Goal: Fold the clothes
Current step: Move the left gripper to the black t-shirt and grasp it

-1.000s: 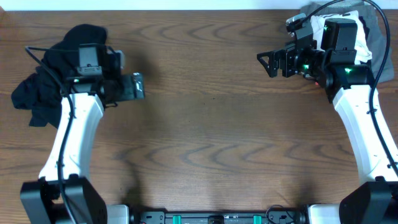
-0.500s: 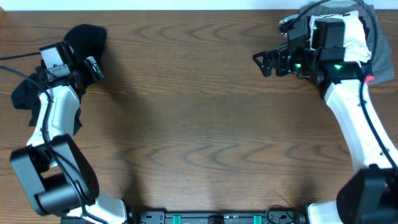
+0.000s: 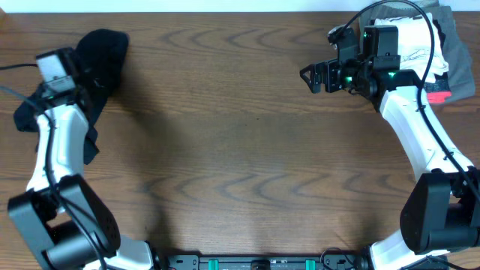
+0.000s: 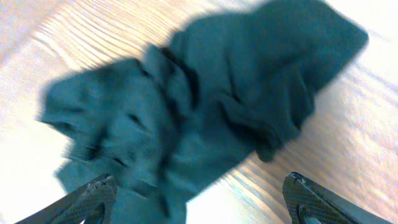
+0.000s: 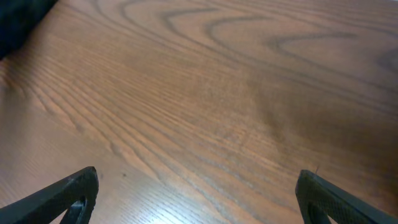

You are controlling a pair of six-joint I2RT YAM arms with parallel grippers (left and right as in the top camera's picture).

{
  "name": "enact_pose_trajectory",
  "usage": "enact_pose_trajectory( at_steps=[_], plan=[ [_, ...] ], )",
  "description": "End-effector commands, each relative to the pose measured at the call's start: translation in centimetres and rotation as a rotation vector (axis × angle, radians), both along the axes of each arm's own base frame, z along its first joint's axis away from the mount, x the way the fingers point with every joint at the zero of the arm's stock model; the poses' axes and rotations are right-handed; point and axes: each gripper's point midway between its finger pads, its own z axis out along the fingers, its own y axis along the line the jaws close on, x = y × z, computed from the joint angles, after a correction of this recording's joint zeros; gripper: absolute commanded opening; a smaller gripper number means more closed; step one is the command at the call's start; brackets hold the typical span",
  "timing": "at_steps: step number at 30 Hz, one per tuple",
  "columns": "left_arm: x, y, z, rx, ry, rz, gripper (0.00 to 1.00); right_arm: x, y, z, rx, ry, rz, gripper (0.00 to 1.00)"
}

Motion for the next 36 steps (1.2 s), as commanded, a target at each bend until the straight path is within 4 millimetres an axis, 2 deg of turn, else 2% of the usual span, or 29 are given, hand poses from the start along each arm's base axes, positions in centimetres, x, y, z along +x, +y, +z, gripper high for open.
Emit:
enact_pose_trajectory(
  at_steps=[1,5,6,9,11,13,16,23,25,26,27,28,29,30,33,36],
  plan=[
    [-1.2,2.6,0.9,0.02,-0.005,0.085,0.87,0.5,1.2,1.0,0.026,-0.017,-0.003,0.98],
    [-2.4,3.7,-1.0,-0.042,0.021,0.175,0.87,0.7,2.6,1.5,0.045,-0.039,0.008,0.92],
    [-2.6,3.9,-1.6,-0.054,0.031,0.188,0.86,0.7,2.8,1.6,0.047,-0.04,0.008,0.88],
    [-2.5,4.0,-3.3,-0.067,0.061,0.192,0.84,0.7,3.0,1.4,0.049,-0.024,-0.03,0.84],
    [-2.2,4.1,-4.4,-0.072,0.075,0.192,0.78,0.6,3.2,1.4,0.048,-0.017,-0.034,0.83],
    [-1.9,4.3,-5.4,-0.076,0.086,0.192,0.65,0.5,3.3,1.3,0.05,-0.011,-0.034,0.82],
    [-1.8,4.3,-6.9,-0.084,0.107,0.193,0.5,0.3,3.4,1.1,0.048,0.0,-0.032,0.78],
    [-1.5,4.8,-9.8,-0.086,0.146,0.203,0.48,0.1,3.3,0.8,0.042,0.015,-0.034,0.78],
    [-1.4,4.9,-9.9,-0.081,0.143,0.206,0.48,0.0,3.3,0.8,0.042,0.017,-0.034,0.78],
    [-1.3,5.0,-9.8,-0.077,0.138,0.206,0.41,0.0,3.3,0.8,0.042,0.018,-0.035,0.78],
    [-1.2,5.1,-9.7,-0.072,0.13,0.207,0.3,0.0,3.3,0.8,0.042,0.018,-0.035,0.78],
    [-1.0,5.2,-9.5,-0.066,0.121,0.209,0.25,0.0,3.3,0.8,0.042,0.018,-0.035,0.78],
    [-0.7,5.4,-9.3,-0.06,0.104,0.209,0.1,0.0,3.3,0.8,0.042,0.018,-0.035,0.77],
    [-0.4,5.5,-9.0,-0.053,0.087,0.209,0.06,0.0,3.3,0.8,0.042,0.017,-0.034,0.77],
    [0.3,5.8,-6.8,-0.032,0.026,0.209,0.06,0.0,3.3,0.8,0.042,0.017,-0.034,0.76],
    [0.7,5.7,-2.9,-0.006,-0.055,0.204,0.06,0.1,3.2,0.8,0.039,0.015,-0.038,0.75]
  ],
)
